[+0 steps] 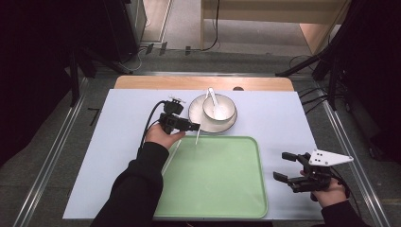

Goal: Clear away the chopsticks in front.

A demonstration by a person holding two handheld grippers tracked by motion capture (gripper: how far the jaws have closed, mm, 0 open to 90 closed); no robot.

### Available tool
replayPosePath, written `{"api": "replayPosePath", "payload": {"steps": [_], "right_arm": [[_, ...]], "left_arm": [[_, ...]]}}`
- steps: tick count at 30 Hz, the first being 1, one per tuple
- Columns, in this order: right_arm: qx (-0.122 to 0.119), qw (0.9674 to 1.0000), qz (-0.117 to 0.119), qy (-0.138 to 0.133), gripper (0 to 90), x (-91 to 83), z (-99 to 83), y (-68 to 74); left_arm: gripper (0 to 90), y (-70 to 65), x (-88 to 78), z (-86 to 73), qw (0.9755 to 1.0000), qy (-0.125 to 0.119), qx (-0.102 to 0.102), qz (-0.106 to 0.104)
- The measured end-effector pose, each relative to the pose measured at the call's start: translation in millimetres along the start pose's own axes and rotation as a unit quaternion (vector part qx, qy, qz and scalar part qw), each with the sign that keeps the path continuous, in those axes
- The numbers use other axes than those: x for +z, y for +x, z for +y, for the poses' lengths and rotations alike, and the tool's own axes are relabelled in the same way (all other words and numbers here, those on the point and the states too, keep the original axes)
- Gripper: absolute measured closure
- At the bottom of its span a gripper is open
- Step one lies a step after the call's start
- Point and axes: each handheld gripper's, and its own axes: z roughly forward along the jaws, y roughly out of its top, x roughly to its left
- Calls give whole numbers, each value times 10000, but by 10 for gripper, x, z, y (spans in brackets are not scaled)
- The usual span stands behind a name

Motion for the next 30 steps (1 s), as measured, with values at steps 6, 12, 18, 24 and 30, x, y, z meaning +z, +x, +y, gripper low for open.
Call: {"api": "replayPosePath", "payload": {"steps": [6,12,18,24,30], "right_arm": [[-2,10000,-1,-15,163,-11,5,0],[-7,10000,4,-33,163,-14,6,-6],[-8,10000,6,-36,163,-16,5,-6],[11,10000,24,-3,163,-12,2,-7],[11,10000,29,-6,163,-15,-1,-8]], "left_arm": [[425,11,161,133,9998,170,-22,65],[496,-18,312,218,9989,293,82,345],[615,60,463,226,9982,409,-239,373],[757,79,582,269,9968,528,-414,442],[838,108,644,293,9949,451,-777,467]]}}
